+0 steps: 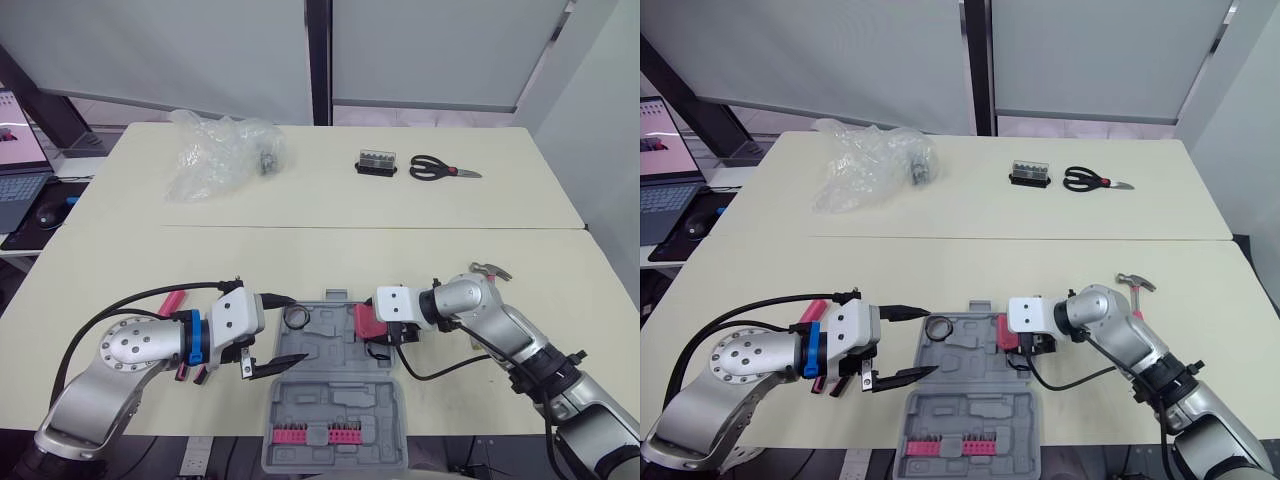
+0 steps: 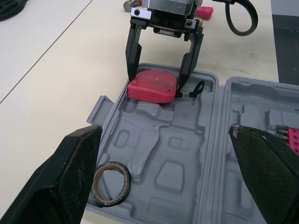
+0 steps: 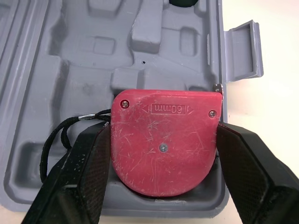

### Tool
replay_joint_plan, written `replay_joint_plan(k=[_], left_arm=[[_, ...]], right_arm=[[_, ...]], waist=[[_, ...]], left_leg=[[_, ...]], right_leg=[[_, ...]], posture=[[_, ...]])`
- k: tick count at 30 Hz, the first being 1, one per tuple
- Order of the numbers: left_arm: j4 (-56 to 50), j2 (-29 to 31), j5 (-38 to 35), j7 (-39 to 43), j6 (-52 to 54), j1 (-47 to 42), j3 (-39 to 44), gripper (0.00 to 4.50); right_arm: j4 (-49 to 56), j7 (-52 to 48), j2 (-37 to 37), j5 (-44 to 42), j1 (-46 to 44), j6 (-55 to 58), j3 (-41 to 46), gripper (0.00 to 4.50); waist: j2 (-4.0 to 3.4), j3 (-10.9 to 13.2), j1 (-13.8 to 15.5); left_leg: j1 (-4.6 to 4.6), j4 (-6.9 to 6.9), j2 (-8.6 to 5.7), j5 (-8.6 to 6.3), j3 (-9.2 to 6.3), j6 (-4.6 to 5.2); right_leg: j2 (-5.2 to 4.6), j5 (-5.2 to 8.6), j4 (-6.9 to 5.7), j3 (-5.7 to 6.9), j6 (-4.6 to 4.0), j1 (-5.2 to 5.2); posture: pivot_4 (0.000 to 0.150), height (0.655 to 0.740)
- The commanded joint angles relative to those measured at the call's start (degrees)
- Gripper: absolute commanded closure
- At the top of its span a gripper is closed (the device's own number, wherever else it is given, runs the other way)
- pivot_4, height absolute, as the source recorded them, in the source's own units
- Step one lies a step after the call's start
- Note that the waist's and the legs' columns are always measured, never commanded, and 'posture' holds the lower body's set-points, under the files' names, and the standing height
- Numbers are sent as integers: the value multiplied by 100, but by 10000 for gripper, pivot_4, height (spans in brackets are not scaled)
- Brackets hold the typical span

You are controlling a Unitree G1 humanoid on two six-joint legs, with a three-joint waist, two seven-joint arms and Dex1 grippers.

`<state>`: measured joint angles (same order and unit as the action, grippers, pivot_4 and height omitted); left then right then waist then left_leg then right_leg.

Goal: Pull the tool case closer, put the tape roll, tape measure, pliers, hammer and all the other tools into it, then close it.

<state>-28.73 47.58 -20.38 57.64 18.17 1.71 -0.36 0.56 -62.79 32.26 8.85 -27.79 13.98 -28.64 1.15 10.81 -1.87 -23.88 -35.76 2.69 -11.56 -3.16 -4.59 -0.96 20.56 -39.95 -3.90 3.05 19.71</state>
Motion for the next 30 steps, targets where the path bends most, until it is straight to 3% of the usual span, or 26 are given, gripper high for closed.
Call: replay_joint_plan(k=[1, 5, 9, 14, 27, 30], left_arm=[[-105, 12, -9, 11, -129, 58, 73, 0], [-130, 15, -24, 17, -140, 115, 101, 0], [-158, -19, -147, 193, -281, 159, 65, 0], [-268, 2, -188, 399, -446, 224, -30, 0], [-309, -17, -8, 290, -450, 149, -255, 0], [-349, -10, -6, 256, -424, 175, -252, 0]], right_arm=[[725, -65, 51, -346, -5, 297, 384, 14324], [1464, -204, 328, -622, 19, 963, 696, 14324], [2122, -576, 1299, -592, 217, 1667, 812, 14325], [2184, -660, 2169, -406, 681, 1676, 745, 14325], [1217, -182, 1492, 138, 655, 1637, 193, 14325], [1289, -161, 1432, 35, 697, 1686, 334, 3998]], waist=[[-1, 0, -2], [-1, 0, 3], [0, 1, 39], [1, 1, 25], [1, 2, -39], [1, 2, -36]], left_leg=[[0, 0, 0, 0, 0, 0], [1, 0, 1, 0, -2, 0], [-2, 0, -3, 0, -2, 0], [0, 1, -5, 0, 1, 0], [2, 1, 0, 0, 4, 0], [2, 0, 1, 0, 3, 0]], right_leg=[[0, 0, 0, -1, 0, 0], [0, 0, -1, 1, 0, -1], [-5, 0, 6, 4, 0, -3], [-8, 0, 9, 1, 0, -5], [0, 0, 6, -5, 0, -2], [0, 0, 5, -4, 0, -4]], posture=[[1500, 7400], [1500, 7400], [1500, 7400], [1500, 7400], [1500, 7400], [1500, 7400]])
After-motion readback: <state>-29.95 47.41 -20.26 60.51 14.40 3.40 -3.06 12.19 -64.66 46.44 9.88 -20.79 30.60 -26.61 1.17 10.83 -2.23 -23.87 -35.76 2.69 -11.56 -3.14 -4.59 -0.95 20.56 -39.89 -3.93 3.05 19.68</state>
